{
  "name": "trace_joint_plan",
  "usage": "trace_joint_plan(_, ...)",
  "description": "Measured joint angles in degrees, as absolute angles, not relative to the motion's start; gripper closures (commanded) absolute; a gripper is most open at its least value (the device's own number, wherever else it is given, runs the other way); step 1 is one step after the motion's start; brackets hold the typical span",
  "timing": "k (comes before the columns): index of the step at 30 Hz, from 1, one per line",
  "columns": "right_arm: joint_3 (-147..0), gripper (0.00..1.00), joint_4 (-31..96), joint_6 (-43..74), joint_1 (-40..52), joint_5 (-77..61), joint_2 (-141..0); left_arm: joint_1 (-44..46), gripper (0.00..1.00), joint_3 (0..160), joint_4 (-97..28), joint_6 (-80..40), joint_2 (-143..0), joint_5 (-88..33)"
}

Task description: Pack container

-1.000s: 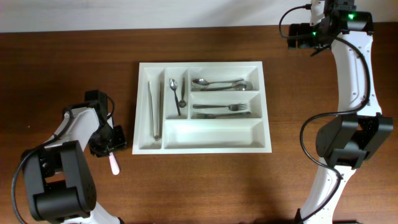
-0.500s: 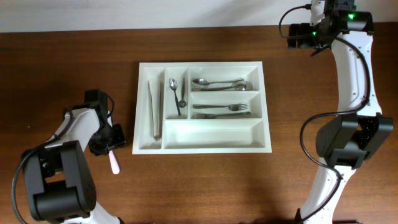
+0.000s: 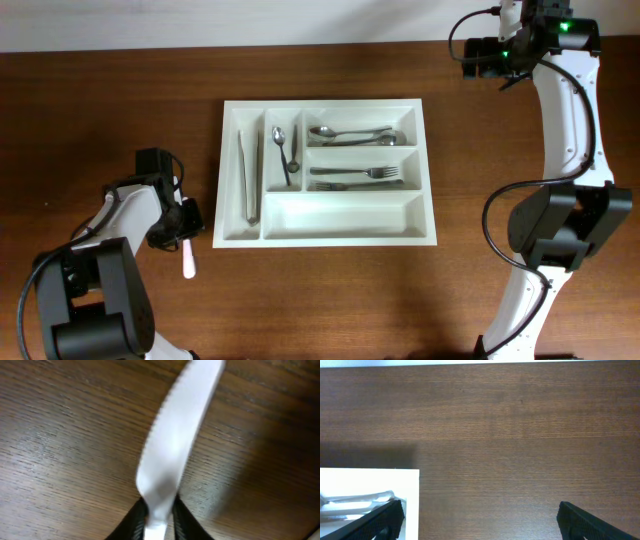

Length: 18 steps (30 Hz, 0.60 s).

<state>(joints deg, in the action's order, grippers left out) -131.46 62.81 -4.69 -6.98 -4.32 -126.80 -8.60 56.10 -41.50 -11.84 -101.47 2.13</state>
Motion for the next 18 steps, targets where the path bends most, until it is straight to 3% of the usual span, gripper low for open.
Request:
trace_joint_plan(7, -131.5, 0.01, 62.8, -4.7, -7.0, -4.3, -126.8, -8.6, 0.98, 56.6, -42.0, -11.8, -101.6, 3.1)
trace_joint_plan(18, -131.5, 0.01, 62.8, -4.7, -7.0, -4.3, -126.8, -8.6, 0.98, 72.2, -51.6, -9.9, -102.2, 8.5)
